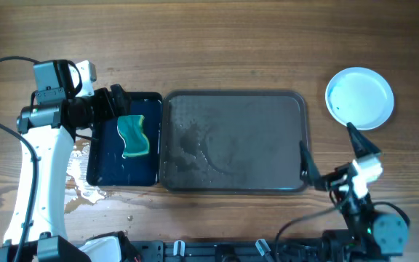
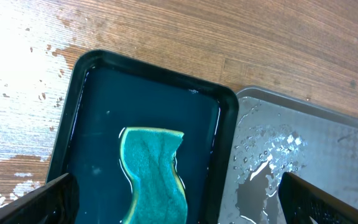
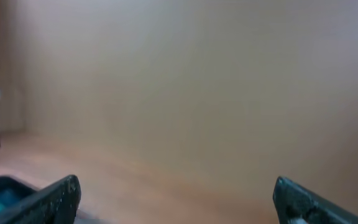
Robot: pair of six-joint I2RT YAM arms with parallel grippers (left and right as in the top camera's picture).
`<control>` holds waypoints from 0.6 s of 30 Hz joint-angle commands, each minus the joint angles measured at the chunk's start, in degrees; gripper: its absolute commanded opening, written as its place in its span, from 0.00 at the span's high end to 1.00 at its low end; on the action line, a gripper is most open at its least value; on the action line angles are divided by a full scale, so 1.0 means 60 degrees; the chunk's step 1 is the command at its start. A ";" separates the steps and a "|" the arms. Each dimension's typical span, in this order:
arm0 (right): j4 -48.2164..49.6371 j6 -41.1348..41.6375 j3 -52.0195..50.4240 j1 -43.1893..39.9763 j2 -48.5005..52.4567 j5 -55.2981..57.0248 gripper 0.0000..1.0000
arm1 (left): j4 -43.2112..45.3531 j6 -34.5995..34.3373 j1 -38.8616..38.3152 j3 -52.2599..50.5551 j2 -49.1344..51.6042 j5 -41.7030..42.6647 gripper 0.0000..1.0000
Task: Clean dirty plates on tray and stack at the side
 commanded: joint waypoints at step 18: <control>-0.0685 0.0943 -0.1625 -0.0033 -0.0117 0.1151 0.00 | 0.0025 0.0193 -0.0069 -0.0007 0.0029 0.0149 0.00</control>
